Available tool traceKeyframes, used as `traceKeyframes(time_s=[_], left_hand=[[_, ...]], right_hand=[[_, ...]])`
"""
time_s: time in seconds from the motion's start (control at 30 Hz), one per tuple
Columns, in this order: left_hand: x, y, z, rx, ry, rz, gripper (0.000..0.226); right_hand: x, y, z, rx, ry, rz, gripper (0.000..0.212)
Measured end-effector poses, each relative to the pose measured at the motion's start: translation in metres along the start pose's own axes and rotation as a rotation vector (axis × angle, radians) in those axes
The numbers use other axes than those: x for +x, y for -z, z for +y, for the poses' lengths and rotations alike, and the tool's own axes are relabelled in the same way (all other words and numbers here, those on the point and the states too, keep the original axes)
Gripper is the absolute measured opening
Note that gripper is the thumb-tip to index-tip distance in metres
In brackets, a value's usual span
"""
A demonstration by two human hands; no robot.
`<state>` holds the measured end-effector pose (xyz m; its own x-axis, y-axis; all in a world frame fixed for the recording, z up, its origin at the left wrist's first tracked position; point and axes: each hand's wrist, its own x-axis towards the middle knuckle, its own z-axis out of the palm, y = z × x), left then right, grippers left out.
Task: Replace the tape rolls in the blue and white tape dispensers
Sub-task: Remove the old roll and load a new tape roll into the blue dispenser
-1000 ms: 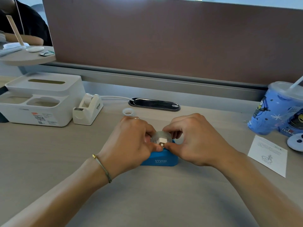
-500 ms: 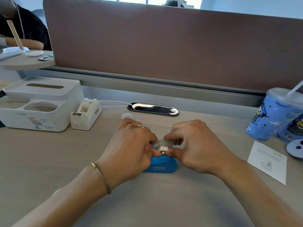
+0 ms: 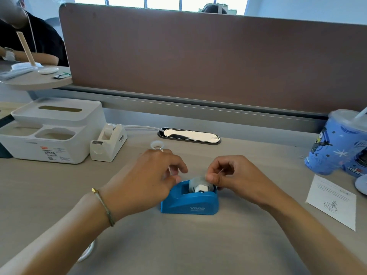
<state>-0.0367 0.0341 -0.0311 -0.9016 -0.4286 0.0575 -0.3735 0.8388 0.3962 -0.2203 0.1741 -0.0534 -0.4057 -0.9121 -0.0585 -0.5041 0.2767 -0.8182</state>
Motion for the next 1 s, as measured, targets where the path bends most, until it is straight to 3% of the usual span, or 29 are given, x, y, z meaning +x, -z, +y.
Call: traceKeyframes(time_s=[0.17,0.37,0.7,0.87,0.93,1.0], left_hand=[[0.001,0.002,-0.008,0.000,0.060,-0.044,0.020],[0.001,0.001,-0.009,-0.035,0.086,-0.040,0.011],[0.001,-0.002,-0.009,-0.075,0.112,-0.009,0.012],[-0.001,-0.002,-0.008,-0.098,0.124,0.014,0.008],[-0.002,-0.001,-0.006,-0.102,0.135,0.013,0.004],[-0.003,-0.002,-0.001,-0.094,0.150,0.038,0.017]], right_hand=[[0.002,0.006,0.011,0.199,-0.038,-0.096,0.008],[0.005,-0.006,0.007,0.136,-0.086,-0.078,0.049],[0.006,0.001,0.015,0.246,-0.117,-0.129,0.038],[0.008,-0.003,0.018,0.184,-0.123,-0.116,0.009],[0.007,-0.003,0.018,0.163,-0.110,-0.110,0.010],[0.006,-0.001,0.018,0.165,-0.094,-0.115,0.013]])
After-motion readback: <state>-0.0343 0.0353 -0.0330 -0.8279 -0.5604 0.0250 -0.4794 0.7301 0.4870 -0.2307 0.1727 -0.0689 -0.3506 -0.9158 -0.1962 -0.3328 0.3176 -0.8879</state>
